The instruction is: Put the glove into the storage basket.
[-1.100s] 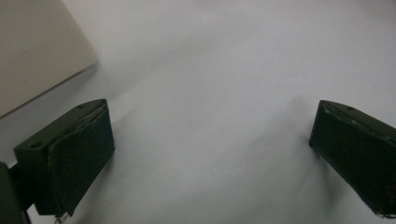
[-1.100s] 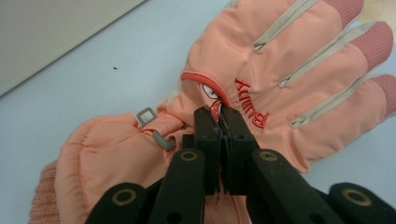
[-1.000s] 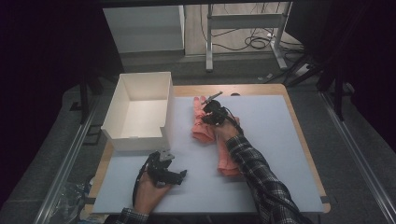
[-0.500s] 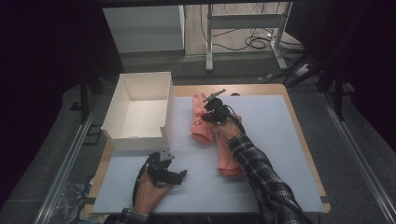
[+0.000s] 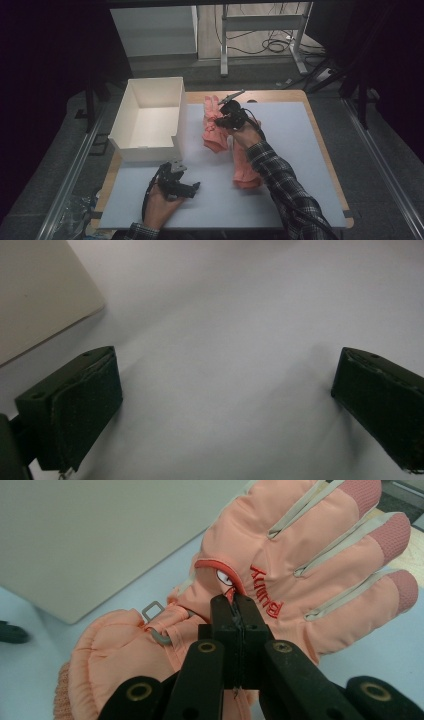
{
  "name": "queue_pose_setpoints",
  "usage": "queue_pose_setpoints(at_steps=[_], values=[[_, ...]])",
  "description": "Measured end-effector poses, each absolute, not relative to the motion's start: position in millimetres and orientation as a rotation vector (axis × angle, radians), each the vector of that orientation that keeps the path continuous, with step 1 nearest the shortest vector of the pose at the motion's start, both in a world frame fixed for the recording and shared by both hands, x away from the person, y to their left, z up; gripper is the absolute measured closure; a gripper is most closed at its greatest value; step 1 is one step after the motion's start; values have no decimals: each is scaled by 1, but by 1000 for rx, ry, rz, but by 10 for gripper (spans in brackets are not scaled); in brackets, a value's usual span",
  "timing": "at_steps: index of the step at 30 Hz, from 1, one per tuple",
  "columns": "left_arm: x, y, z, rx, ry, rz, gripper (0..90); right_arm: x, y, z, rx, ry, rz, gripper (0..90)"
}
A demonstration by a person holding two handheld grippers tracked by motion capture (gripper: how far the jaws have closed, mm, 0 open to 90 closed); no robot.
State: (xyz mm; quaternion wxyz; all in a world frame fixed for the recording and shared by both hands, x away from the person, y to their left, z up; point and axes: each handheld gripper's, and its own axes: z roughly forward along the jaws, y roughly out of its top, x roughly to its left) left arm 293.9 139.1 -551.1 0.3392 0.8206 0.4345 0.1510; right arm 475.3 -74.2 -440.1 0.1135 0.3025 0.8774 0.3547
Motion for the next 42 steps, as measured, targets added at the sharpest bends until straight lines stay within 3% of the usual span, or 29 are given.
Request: queue_pose_setpoints(at_steps=[21,42], values=[[294,139,-551,2134,1133,395,0,432,-117,-390,869,2582,1081,890],[294,139,-551,2133,1134,394,0,383,-170,-403,926,2600,1004,890]])
